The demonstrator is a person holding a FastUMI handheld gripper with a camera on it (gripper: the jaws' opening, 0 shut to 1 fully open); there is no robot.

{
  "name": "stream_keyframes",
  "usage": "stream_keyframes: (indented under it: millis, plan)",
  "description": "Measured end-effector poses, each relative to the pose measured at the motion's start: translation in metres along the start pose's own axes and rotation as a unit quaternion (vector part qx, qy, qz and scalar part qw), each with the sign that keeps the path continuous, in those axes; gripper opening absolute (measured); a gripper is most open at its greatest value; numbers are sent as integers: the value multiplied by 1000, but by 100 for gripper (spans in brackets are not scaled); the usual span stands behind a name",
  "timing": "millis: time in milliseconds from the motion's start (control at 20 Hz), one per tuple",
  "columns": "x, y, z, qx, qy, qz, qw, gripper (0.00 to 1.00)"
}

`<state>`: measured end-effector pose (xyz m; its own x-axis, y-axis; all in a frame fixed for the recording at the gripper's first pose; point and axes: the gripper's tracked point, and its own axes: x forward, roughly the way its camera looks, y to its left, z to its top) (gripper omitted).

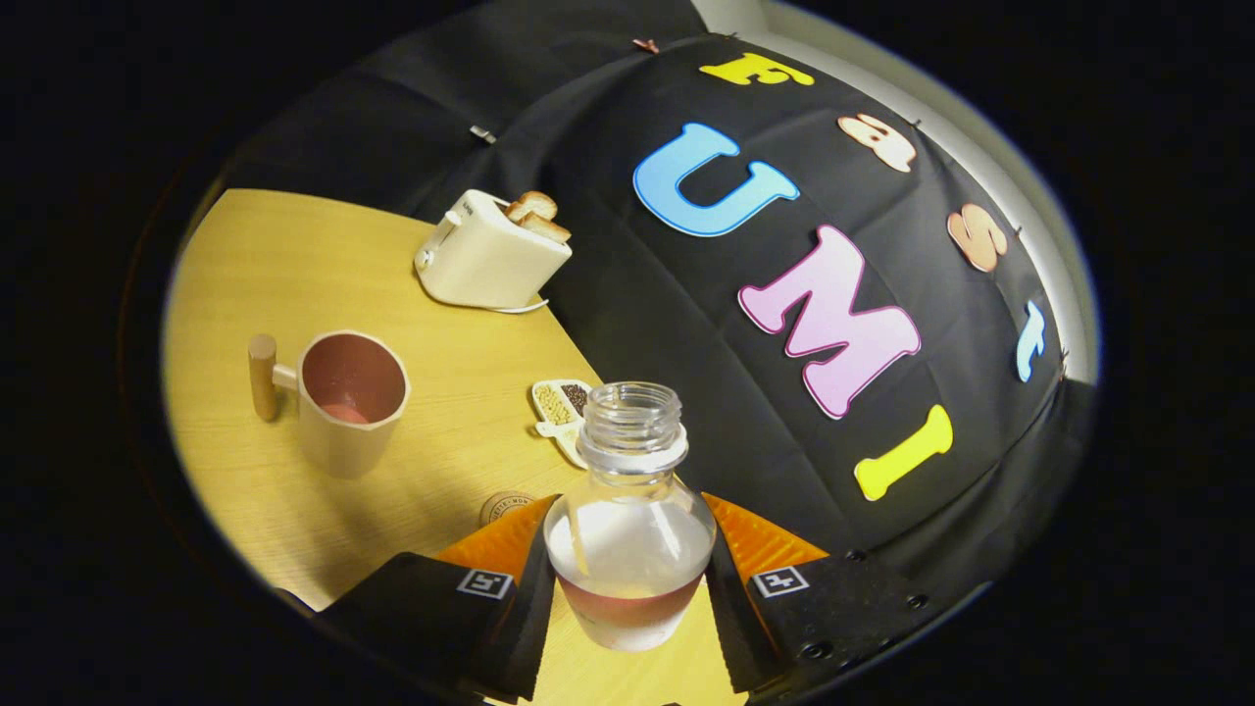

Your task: Take the bottle from table, then pour the juice into the cup, finally place the bottle on the coaster

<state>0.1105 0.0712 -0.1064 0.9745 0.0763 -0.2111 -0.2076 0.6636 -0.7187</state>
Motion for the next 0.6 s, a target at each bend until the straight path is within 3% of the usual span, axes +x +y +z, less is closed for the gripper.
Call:
stream_keyframes:
  millis: [200,600]
  plan:
    - [11,18,13,-63,3,1,998,73]
    - [34,46,28,-192,-18,16,981,73]
